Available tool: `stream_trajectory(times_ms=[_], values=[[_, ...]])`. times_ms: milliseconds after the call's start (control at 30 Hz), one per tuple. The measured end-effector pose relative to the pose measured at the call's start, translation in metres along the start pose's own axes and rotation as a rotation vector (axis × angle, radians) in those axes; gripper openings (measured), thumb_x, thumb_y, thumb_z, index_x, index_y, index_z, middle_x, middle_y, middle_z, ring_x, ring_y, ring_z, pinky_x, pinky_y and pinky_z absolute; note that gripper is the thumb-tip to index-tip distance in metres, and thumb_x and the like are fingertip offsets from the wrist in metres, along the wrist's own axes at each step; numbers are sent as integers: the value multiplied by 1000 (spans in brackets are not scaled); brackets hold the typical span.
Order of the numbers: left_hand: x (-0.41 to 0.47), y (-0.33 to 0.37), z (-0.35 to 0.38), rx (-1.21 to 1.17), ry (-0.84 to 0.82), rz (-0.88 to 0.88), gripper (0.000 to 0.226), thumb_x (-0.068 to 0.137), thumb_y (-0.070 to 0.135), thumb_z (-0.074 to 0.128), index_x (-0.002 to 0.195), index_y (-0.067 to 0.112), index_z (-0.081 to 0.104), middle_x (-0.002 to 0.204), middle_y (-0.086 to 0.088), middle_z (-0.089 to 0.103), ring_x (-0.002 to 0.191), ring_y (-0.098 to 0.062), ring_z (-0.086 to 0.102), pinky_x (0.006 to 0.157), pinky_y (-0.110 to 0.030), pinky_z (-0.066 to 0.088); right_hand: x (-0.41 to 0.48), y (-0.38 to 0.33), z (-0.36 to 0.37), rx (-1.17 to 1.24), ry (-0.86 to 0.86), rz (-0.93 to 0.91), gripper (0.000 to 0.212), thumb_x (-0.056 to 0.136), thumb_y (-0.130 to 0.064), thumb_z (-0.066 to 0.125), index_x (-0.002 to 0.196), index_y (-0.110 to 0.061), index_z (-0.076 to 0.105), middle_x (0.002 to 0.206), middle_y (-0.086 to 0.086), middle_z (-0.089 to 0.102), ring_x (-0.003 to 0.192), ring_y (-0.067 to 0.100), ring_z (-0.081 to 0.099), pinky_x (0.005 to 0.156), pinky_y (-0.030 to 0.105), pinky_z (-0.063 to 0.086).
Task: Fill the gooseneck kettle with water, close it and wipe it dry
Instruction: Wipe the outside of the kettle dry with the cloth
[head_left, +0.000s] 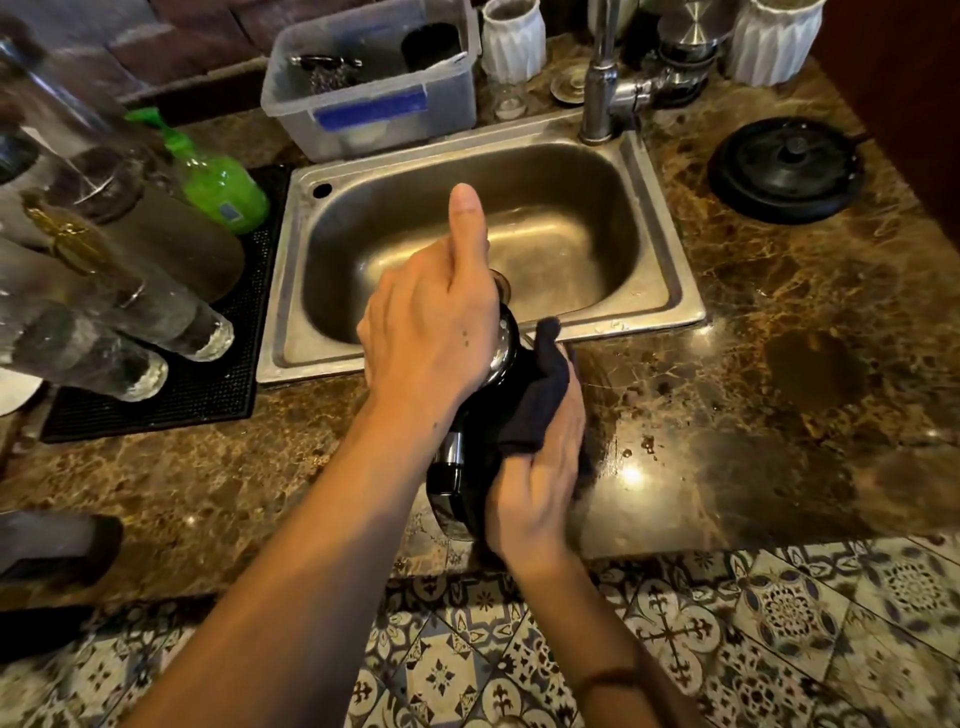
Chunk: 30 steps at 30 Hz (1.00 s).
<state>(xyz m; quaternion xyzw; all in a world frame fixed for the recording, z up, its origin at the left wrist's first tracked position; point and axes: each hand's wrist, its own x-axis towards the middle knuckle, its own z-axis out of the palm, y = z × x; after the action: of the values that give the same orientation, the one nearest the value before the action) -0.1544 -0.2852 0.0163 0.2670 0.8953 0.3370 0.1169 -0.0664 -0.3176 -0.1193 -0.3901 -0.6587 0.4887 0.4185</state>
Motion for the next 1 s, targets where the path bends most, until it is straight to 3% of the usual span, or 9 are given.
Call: stream_trajectory(times_ms=[100, 167, 267, 400, 500, 567, 700, 867, 1000], values=[[0, -1, 1, -6, 5, 19, 73, 103, 61, 8, 103, 31, 75, 124, 6, 73, 126, -24, 56, 94, -41, 30, 37, -6, -12, -55, -53, 172, 59, 97, -40, 21, 142, -17, 51, 144, -3, 50, 137, 13, 42, 118, 30, 26], [-1, -1, 0, -3, 12, 31, 73, 104, 60, 9, 100, 30, 75, 121, 5, 74, 122, -24, 57, 89, -36, 27, 84, -11, -14, -93, -272, 405, 50, 96, -51, 24, 110, -30, 66, 128, 3, 66, 121, 26, 56, 109, 46, 39], [-2, 0, 0, 1, 14, 22, 72, 105, 59, 11, 100, 29, 75, 116, 4, 73, 114, -21, 58, 87, -34, 26, 118, -29, -16, -116, -482, 358, 43, 95, -52, 29, 89, -31, 65, 111, 5, 71, 106, 30, 62, 96, 55, 46], [-1, 1, 0, -3, 20, 24, 73, 104, 60, 11, 98, 25, 75, 111, 5, 73, 100, -16, 54, 88, -34, 27, 62, -22, -19, 69, -241, 125, 49, 101, -49, 24, 122, -27, 63, 119, -1, 67, 116, 21, 61, 101, 55, 46], [1, 0, 0, -8, 20, 13, 75, 103, 61, 9, 101, 24, 75, 116, 2, 74, 110, -19, 59, 90, -38, 30, 3, 5, -9, -37, -82, -79, 52, 105, -38, 27, 155, -25, 25, 160, 6, 33, 149, 28, 32, 119, 54, 29], [1, -1, 0, -29, 6, 12, 77, 101, 64, 8, 101, 25, 75, 117, 2, 75, 117, -21, 61, 98, -43, 37, -15, 21, -4, -110, -44, -131, 58, 105, -40, 27, 159, -27, 9, 164, 3, 17, 152, 34, 21, 121, 54, 25], [2, -1, -1, -47, -11, 13, 80, 97, 68, 6, 103, 27, 74, 114, 4, 76, 118, -21, 63, 104, -49, 42, 7, 26, -7, -61, -27, -142, 56, 104, -35, 28, 153, -6, 28, 157, 17, 33, 148, 34, 32, 117, 56, 31], [1, 1, -1, -19, 29, -2, 77, 99, 66, 9, 106, 26, 75, 120, 1, 75, 121, -27, 62, 102, -48, 42, 77, -6, -23, 15, -276, 243, 50, 97, -42, 28, 119, -18, 66, 113, -3, 68, 109, 13, 60, 91, 30, 45], [-1, 5, -3, -35, 37, -9, 69, 102, 62, 14, 109, 29, 74, 121, 2, 75, 122, -25, 61, 104, -46, 42, 128, -26, -18, 52, -522, 395, 37, 95, -36, 46, 66, -31, 67, 64, -12, 65, 66, 14, 58, 66, 35, 41]])
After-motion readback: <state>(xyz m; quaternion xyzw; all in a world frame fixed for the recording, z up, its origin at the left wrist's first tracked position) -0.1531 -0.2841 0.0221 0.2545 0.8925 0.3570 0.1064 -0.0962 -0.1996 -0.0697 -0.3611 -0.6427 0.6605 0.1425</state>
